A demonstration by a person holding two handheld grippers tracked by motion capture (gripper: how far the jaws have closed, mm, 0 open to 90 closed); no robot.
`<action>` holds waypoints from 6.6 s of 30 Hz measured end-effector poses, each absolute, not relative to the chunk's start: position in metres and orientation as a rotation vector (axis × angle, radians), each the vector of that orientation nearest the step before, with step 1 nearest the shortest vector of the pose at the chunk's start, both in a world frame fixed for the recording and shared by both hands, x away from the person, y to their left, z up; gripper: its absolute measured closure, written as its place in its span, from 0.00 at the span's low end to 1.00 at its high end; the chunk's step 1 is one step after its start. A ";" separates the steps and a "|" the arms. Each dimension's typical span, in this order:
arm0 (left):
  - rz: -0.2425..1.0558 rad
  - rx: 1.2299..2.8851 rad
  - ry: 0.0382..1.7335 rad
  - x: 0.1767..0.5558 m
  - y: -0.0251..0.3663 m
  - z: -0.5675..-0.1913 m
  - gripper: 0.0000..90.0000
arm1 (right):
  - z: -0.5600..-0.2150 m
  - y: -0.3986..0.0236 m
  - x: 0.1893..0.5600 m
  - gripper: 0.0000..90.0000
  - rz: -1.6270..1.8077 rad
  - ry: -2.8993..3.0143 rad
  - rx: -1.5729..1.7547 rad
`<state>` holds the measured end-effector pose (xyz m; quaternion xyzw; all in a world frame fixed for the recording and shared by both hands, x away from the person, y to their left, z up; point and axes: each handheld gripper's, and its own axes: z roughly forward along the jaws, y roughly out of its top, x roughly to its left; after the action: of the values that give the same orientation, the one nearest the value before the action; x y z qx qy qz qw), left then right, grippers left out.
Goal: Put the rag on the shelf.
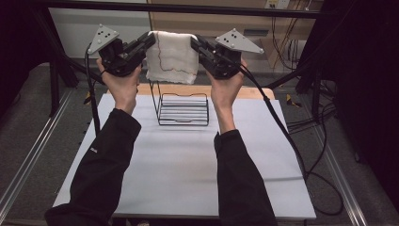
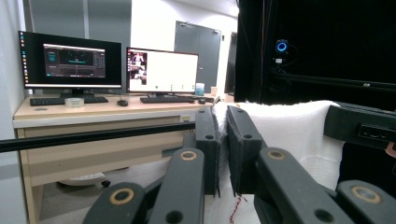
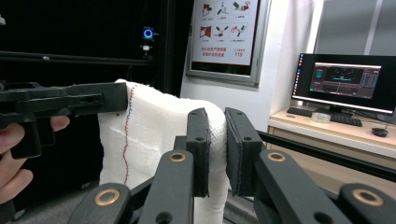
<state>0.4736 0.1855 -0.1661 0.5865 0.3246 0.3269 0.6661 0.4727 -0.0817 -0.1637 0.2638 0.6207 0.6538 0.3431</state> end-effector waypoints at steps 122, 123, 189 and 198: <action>0.628 1.551 0.775 0.474 0.191 -0.256 0.89 | -0.237 -0.089 0.476 0.87 1.530 1.884 0.734; 0.626 1.554 0.778 0.474 0.192 -0.257 0.89 | -0.238 -0.089 0.475 0.87 1.527 1.886 0.731; 0.545 1.756 0.882 0.503 0.172 -0.270 0.96 | -0.278 -0.087 0.498 0.94 1.420 2.057 0.882; 0.555 1.763 0.853 0.490 0.179 -0.265 0.90 | -0.265 -0.098 0.481 0.79 1.469 2.049 0.837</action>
<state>0.4900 0.1790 -0.2649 0.7371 0.3566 0.2320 0.5251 0.4807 -0.0977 -0.2646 0.3058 0.7487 0.5369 0.2401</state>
